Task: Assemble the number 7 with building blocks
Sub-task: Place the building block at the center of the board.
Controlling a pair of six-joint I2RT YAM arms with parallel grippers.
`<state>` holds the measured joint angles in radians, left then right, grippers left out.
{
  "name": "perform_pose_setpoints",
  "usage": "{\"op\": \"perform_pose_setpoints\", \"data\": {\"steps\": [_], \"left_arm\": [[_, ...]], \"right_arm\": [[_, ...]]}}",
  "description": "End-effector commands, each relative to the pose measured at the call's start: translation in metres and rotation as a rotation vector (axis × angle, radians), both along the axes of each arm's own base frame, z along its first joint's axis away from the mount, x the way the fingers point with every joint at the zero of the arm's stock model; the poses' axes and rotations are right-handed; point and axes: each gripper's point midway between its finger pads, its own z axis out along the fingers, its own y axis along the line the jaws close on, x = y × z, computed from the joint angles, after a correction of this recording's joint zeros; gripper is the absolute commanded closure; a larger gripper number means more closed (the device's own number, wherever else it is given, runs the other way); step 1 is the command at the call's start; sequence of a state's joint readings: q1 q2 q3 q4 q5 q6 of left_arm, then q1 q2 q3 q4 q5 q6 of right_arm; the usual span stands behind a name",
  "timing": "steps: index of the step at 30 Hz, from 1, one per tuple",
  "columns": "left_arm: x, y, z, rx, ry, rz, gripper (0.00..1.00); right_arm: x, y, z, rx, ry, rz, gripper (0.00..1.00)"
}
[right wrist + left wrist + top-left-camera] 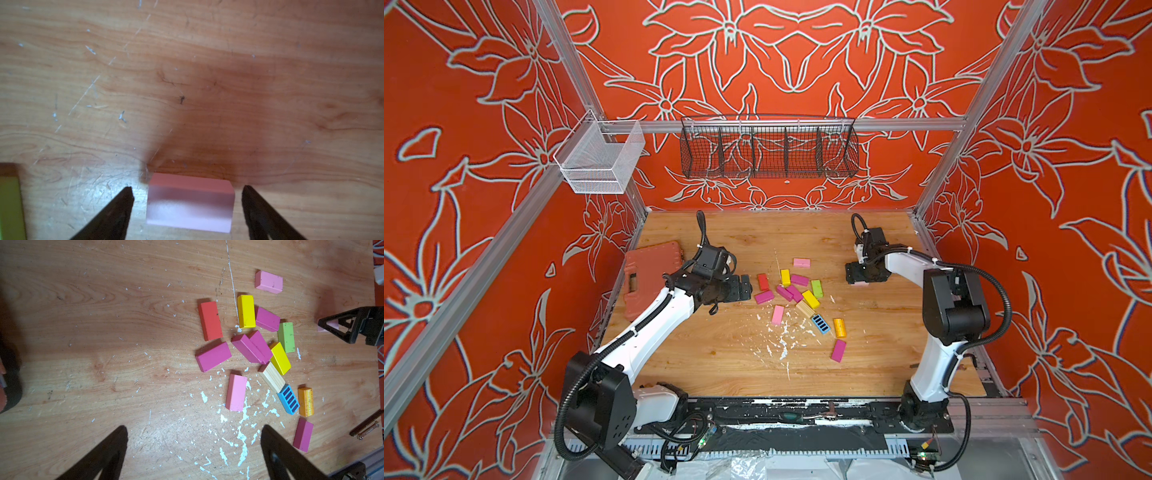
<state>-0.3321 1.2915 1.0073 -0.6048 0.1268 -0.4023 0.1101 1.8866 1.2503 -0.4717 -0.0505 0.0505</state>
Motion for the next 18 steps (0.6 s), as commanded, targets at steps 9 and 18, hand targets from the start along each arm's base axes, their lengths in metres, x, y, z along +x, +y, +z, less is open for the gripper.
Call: {"op": "perform_pose_setpoints", "data": {"steps": [9, 18], "left_arm": [[-0.004, 0.004, 0.003, 0.004, 0.014, 0.022, 0.03], [-0.018, 0.013, -0.001, 0.027, 0.038, 0.049, 0.03]], "right_arm": [[0.003, 0.032, 0.057, 0.129, -0.125, 0.041, 0.02], [0.001, 0.12, 0.065, 0.218, -0.142, 0.125, 0.05]]}}
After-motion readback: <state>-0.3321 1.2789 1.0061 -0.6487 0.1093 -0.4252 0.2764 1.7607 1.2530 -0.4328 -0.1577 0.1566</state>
